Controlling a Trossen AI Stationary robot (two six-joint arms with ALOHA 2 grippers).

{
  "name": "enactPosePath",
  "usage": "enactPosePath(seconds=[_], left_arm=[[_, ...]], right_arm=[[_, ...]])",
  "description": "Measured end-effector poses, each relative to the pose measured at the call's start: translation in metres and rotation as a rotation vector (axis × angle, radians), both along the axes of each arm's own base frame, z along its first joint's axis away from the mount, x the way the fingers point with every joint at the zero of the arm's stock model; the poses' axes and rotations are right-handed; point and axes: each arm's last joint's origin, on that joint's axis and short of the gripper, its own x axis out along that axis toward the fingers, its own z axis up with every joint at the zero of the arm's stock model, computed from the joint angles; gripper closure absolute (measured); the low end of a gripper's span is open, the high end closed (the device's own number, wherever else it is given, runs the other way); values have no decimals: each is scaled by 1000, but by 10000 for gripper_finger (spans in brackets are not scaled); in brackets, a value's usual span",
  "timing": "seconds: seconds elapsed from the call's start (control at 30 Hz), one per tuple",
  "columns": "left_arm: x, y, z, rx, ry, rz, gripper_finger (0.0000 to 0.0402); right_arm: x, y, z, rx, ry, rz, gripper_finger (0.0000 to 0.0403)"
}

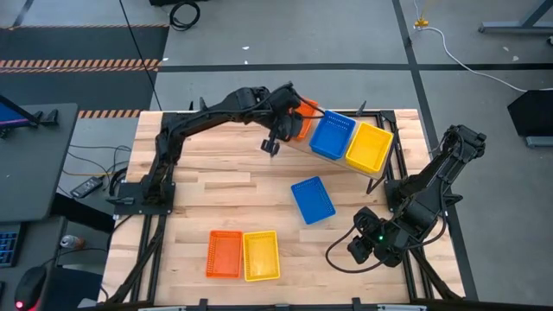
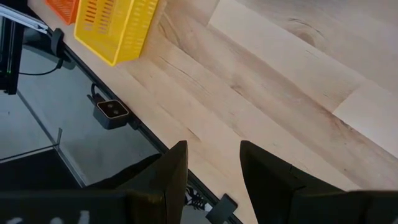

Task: Stack baskets on shelf by color
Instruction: Stack the blue basket on the blue basket on the shelf

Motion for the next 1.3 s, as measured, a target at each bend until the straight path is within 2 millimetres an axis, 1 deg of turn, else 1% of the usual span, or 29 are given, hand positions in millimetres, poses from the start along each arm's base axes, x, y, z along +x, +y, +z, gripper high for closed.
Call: enactPosePath(seconds=[0.17, 0.3, 0.47, 0.67, 0.77, 0.9, 1.03, 1.17, 1.23, 1.3], left_arm=[[3, -10, 0, -4, 2, -21, 318], [5, -20, 0, -59, -19, 39, 318], [10, -40, 0, -131, -45, 100, 323], [14, -71, -1, -258, -78, 217, 334], [16, -91, -1, -328, -94, 279, 335], [25, -122, -9, -413, -107, 328, 334], [31, -149, -11, -476, -138, 347, 334], [37, -168, -11, -519, -191, 346, 322], [38, -175, -13, -540, -190, 359, 311], [43, -182, -17, -569, -209, 371, 297]], right_arm=[[0, 0, 0, -6, -4, 1, 249], [0, 0, 0, -8, -5, 2, 249], [0, 0, 0, -18, -9, 11, 249], [0, -1, 0, -41, -17, 35, 249], [1, -1, 0, -48, -25, 27, 249], [2, -2, 1, -62, -47, 13, 249], [1, -1, 1, -68, -50, 31, 249], [0, 5, -3, -77, -42, 58, 249], [0, 9, -5, -74, -38, 73, 249], [0, 13, -8, -68, -29, 91, 249]])
